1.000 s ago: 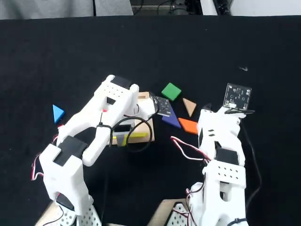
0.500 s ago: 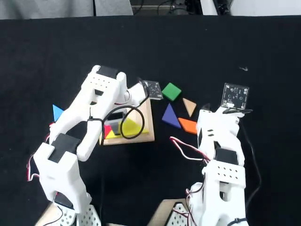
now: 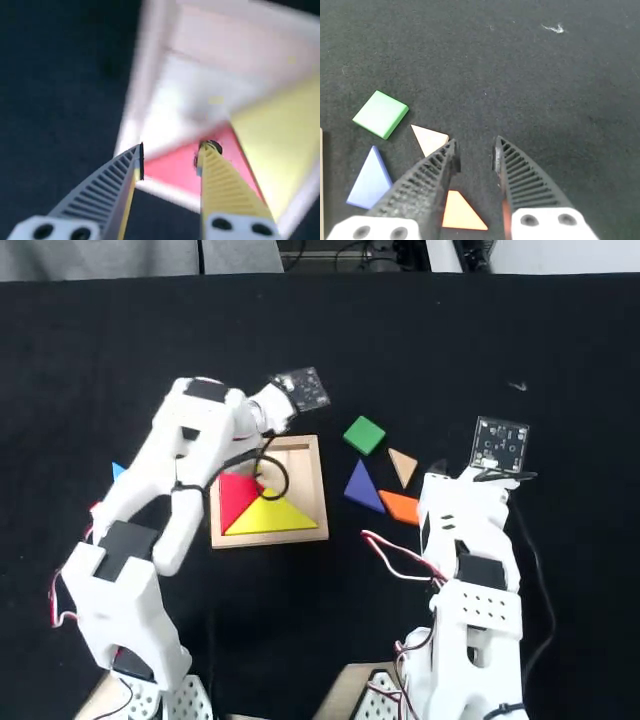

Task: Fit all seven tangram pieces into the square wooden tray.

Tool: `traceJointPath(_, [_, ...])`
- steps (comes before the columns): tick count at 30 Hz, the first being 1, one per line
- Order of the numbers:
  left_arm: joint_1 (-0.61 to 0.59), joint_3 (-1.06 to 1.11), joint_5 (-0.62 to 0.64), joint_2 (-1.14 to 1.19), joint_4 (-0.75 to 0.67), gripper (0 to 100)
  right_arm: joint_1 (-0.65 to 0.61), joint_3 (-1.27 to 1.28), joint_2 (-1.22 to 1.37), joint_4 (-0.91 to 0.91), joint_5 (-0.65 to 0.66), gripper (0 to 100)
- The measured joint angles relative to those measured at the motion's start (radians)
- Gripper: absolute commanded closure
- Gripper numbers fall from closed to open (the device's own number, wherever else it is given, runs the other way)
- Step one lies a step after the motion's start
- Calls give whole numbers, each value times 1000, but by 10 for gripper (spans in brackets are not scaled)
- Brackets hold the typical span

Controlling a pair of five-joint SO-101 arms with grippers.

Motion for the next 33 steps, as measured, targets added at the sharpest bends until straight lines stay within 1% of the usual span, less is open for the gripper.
traceJointPath(3, [18, 68, 110, 0, -153, 809, 0, 0, 0, 0, 0, 877])
traceJointPath(5, [29, 121, 129, 0, -236, 809, 0, 0, 0, 0, 0, 877])
traceJointPath(9, [54, 164, 137, 2, -290, 809, 0, 0, 0, -2, 0, 877])
traceJointPath(18, [52, 203, 140, 0, -307, 809, 0, 0, 0, -3, 0, 877])
traceJointPath(28, [66, 227, 141, -54, -184, 809, 0, 0, 0, -3, 0, 877])
traceJointPath(33, [71, 227, 115, -72, -164, 809, 0, 0, 0, -3, 0, 877])
